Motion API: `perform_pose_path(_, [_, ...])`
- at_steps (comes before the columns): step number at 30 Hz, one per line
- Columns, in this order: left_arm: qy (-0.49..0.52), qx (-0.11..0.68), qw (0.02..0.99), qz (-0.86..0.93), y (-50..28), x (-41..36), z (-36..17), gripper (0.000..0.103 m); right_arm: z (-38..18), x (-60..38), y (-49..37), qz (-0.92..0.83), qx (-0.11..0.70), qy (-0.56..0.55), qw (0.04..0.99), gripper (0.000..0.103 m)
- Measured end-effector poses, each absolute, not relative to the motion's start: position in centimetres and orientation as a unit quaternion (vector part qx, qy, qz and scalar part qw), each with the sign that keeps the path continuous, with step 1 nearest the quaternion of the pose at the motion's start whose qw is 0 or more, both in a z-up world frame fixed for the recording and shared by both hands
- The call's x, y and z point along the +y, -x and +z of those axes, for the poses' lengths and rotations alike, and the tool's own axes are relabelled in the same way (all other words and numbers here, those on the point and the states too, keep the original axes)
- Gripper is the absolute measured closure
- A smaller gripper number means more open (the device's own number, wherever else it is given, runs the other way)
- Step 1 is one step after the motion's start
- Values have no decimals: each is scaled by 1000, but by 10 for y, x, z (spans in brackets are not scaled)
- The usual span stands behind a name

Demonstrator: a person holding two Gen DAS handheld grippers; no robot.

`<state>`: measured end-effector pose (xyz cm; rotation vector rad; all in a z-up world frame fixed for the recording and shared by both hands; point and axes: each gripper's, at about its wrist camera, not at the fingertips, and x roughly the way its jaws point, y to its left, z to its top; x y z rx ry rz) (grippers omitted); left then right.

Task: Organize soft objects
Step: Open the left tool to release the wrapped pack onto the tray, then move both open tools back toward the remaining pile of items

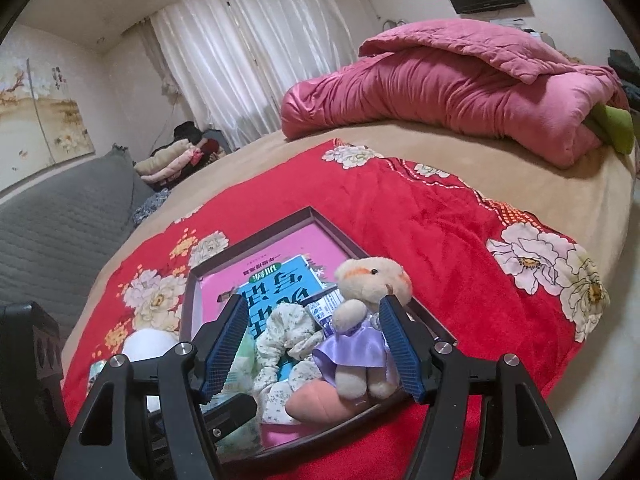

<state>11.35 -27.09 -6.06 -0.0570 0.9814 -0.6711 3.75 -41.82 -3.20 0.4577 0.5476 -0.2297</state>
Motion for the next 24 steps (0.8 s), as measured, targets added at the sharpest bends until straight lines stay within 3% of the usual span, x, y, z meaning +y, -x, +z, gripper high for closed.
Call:
perform_pose_path(4, [23,456,833,-313,-113,-270,-57,64,-33,-418,-39,-112,270,-223,930,33])
perform_pose_path(6, [14,447,841,-306,-111,-270,-53,49,-33,-418,-39,-112,271,-223,930,33])
perform_pose_path(7, [13,441,844,-304,-111,-269,-50,48,-33,-418,-39,-112,271,-223,930,33])
perform_pose_path(24, [27,431,853,-292,-116,-251,-39,47,-35,-418,-39,-118,277,-221,928,32])
